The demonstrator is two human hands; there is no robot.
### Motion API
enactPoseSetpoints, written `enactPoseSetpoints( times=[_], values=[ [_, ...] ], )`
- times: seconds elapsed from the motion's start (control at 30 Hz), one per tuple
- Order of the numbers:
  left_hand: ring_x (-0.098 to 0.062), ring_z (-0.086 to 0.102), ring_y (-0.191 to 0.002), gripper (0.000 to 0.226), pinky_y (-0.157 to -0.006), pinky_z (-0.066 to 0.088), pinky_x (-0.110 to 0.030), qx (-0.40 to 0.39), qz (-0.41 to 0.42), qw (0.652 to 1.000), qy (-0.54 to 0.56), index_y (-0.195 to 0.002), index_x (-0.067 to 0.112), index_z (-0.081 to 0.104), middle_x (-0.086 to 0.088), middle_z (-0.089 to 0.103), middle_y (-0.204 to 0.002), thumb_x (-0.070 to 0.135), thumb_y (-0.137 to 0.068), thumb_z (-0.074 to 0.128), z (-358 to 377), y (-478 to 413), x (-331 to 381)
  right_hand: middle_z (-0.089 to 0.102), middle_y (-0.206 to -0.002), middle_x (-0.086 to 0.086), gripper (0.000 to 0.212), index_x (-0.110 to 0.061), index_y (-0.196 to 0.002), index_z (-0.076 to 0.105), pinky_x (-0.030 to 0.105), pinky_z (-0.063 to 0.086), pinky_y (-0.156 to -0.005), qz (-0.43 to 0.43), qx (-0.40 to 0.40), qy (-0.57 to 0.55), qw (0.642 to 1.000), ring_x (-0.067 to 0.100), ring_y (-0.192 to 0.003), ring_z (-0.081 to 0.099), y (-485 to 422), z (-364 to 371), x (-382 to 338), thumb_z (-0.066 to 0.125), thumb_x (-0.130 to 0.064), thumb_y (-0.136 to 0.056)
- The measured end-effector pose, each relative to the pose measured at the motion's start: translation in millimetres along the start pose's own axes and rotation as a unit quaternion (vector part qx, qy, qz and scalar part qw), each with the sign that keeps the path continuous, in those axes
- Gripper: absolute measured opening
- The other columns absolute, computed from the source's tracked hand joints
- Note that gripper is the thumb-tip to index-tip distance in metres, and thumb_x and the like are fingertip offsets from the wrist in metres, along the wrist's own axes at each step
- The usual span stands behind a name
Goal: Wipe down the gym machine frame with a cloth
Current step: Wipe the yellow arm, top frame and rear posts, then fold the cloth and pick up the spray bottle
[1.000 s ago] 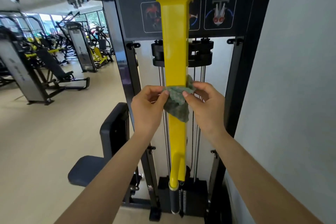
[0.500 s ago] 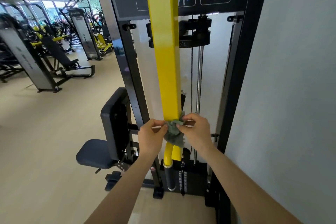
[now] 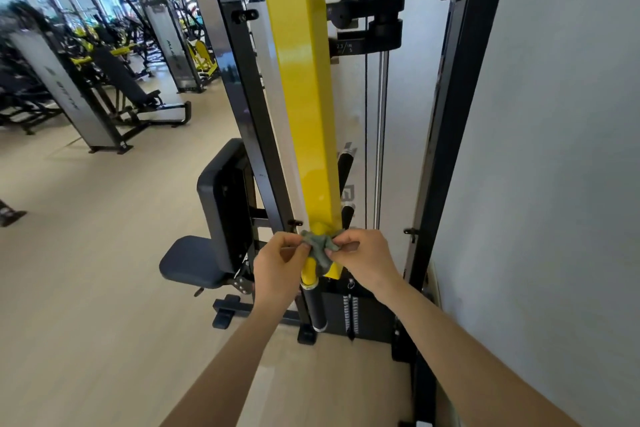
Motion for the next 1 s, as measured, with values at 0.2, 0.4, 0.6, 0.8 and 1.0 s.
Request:
enactPoseSetpoints(
  times=[0.2,0.4,0.6,0.8,1.0],
  values=[
    [-0.006,0.066,-0.081,0.019,-0.068,0.052,-0.015,-0.038,-0.014,0.999,-0.025,-0.083,0.03,0.068,0.002,0.068,-0.093,0.013,-0.092,0.073,-25.5,31.9,-27.0,0.077,-0.088,-0.006,0.016,-0.011,-0.097,0.079,0.015,0.056,-0.072,0.011,-0.107,0.015,0.994,0.002,-0.079,0.072,37.7,19.0,9.4,0.079,-0.022,-0.085],
    [0.001,0.06,-0.074,0.025,-0.068,0.046,-0.012,-0.06,-0.105,0.993,0.001,-0.079,0.026,0.068,0.003,0.065,-0.086,0.009,-0.097,0.064,-60.7,77.2,-75.9,0.075,-0.079,-0.001,0.019,-0.014,-0.088,0.078,0.023,0.058,-0.066,0.011,-0.155,-0.022,0.988,0.009,-0.074,0.071,74.7,59.3,18.4,0.071,-0.031,-0.092],
    [-0.026,0.058,-0.066,0.031,-0.059,0.046,-0.033,-0.004,-0.264,0.953,0.149,-0.091,0.005,0.068,-0.011,0.066,-0.078,0.026,-0.106,0.05,-102.4,113.1,-129.8,0.07,-0.076,-0.01,0.01,-0.021,-0.09,0.072,0.017,0.05,-0.065,0.068,-0.212,-0.002,0.975,0.001,-0.069,0.064,83.3,127.1,50.5,0.071,-0.031,-0.092],
    [-0.016,0.066,-0.06,0.031,-0.051,0.049,-0.018,-0.01,-0.301,0.942,0.146,-0.093,0.004,0.068,-0.01,0.07,-0.071,0.027,-0.106,0.052,-143.2,113.1,-173.7,0.048,-0.136,-0.021,0.074,-0.047,-0.14,0.043,0.019,0.056,-0.074,0.104,-0.354,-0.013,0.929,0.002,-0.101,0.064,99.9,226.9,42.0,0.084,-0.037,-0.079],
    [-0.021,0.061,-0.078,0.016,-0.072,0.051,-0.031,-0.118,-0.298,0.93,0.179,-0.098,-0.004,0.065,-0.015,0.065,-0.086,0.01,-0.099,0.058,-202.2,87.6,-226.5,0.059,-0.127,-0.009,0.066,-0.025,-0.147,0.047,0.011,0.051,-0.082,0.089,-0.471,0.02,0.877,0.01,-0.109,0.066,86.9,335.8,9.4,0.076,-0.011,-0.089]
  ],
)
Point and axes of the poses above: each hand's wrist, its own y-axis away from the middle knuckle, its own z-axis out of the palm, x = y × z, the point moved 8 cm from there along -y, towards the middle knuckle
